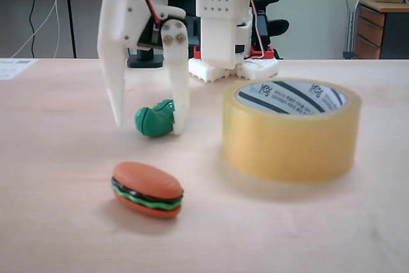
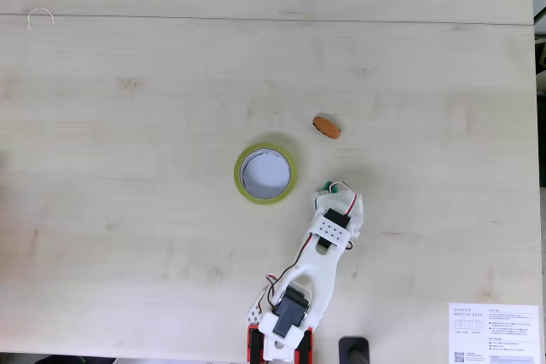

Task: Grasp a cucumber and put it in the hole.

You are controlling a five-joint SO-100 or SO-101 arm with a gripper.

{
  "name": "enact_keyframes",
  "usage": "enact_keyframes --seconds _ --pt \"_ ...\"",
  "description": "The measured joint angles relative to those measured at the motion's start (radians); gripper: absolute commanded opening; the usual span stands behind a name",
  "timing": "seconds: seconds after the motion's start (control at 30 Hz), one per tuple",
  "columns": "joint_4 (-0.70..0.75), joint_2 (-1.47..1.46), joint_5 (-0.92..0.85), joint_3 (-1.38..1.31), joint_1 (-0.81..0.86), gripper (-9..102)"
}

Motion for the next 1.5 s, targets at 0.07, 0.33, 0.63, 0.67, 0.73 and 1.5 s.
enact_keyframes --seconds 0.07,0.33,0.63,0.67,0.73,1.5 --pt "0.029 0.012 -0.003 0.002 0.0 17" --pt "0.104 0.066 -0.005 0.002 0.0 14" --pt "0.163 0.146 -0.006 0.002 0.0 9" --pt "0.166 0.149 -0.006 0.002 0.0 9" --pt "0.169 0.152 -0.006 0.002 0.0 11" --pt "0.075 0.026 0.0 0.04 -0.074 13"
